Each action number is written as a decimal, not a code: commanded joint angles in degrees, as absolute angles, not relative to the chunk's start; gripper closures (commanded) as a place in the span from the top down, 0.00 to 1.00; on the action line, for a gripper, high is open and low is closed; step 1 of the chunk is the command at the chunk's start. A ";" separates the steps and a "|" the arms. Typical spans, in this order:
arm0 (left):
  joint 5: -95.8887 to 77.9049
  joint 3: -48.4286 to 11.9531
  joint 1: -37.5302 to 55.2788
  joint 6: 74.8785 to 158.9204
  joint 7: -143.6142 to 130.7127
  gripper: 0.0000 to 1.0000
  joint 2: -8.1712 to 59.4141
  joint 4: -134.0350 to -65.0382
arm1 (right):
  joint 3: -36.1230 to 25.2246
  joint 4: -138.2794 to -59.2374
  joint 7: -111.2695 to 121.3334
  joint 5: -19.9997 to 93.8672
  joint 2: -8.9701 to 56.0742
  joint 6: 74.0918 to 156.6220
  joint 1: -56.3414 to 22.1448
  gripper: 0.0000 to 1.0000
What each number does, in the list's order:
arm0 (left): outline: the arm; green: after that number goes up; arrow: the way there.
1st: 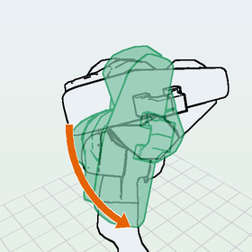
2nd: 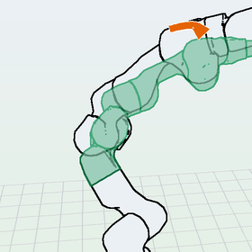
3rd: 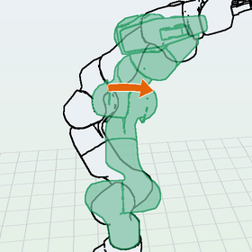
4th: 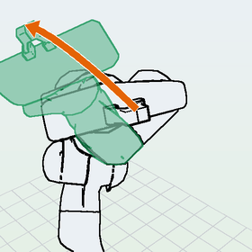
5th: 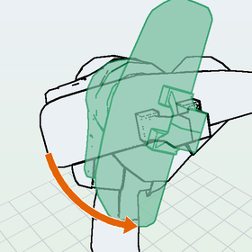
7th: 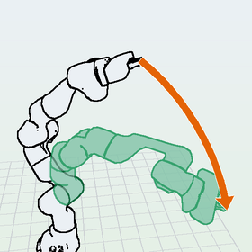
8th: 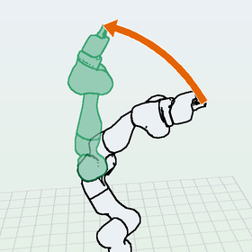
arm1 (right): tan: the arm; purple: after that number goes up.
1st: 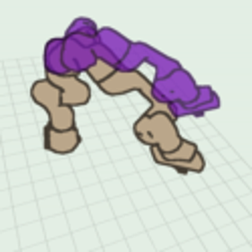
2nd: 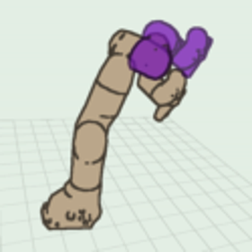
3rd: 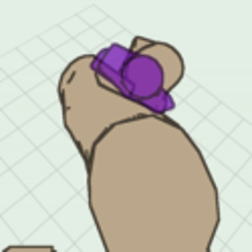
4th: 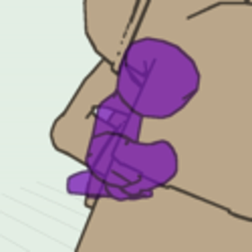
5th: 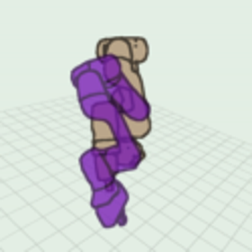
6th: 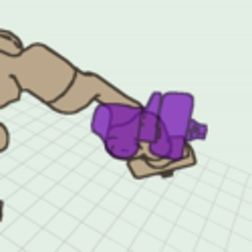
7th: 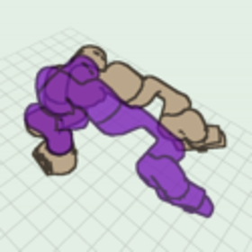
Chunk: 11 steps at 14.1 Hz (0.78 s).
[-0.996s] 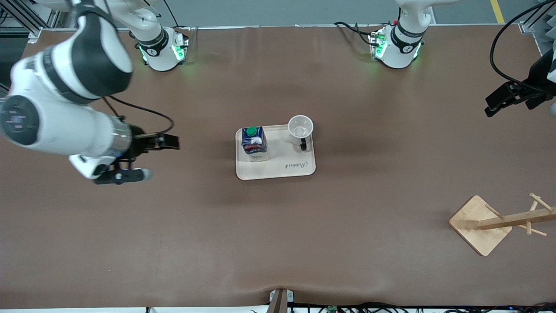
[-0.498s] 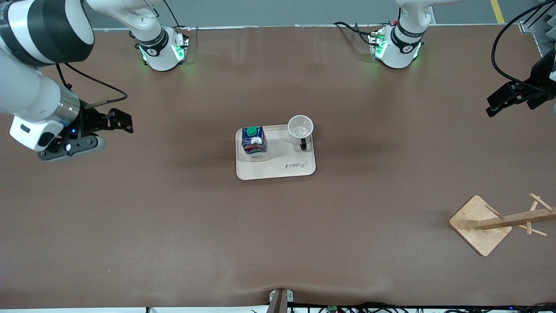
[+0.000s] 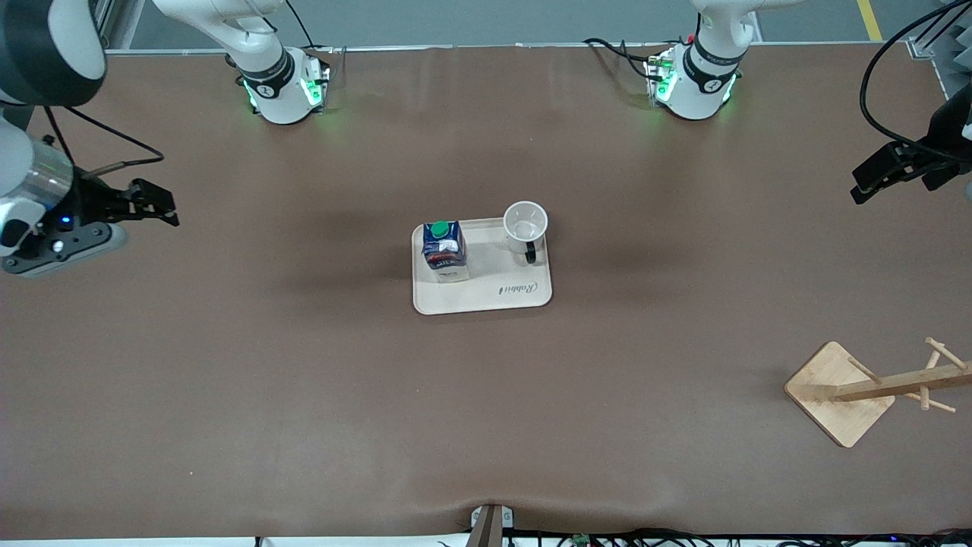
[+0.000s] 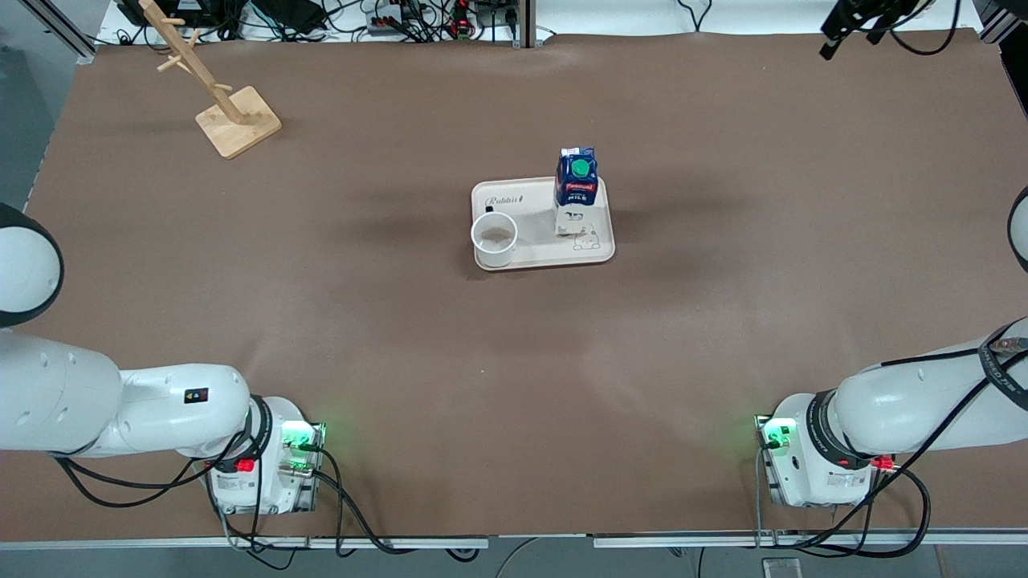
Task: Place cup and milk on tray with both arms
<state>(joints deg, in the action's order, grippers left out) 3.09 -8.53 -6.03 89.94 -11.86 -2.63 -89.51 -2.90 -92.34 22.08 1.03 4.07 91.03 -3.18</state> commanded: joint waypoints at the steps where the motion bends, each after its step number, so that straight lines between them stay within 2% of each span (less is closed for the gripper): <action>1: 3.08 -8.35 -5.98 89.30 -10.72 1.00 -3.34 -89.30 | -1.85 -89.75 24.52 0.35 3.60 88.78 -0.70 1.00; 4: 2.90 -8.35 -5.98 89.30 -10.72 1.00 -3.43 -89.21 | -1.85 -84.65 24.08 0.44 3.60 82.72 -0.88 1.00; 11: 2.90 -8.70 -5.89 89.12 -10.63 1.00 -3.34 -89.12 | -1.32 -84.90 15.65 0.53 2.82 80.34 -2.99 1.00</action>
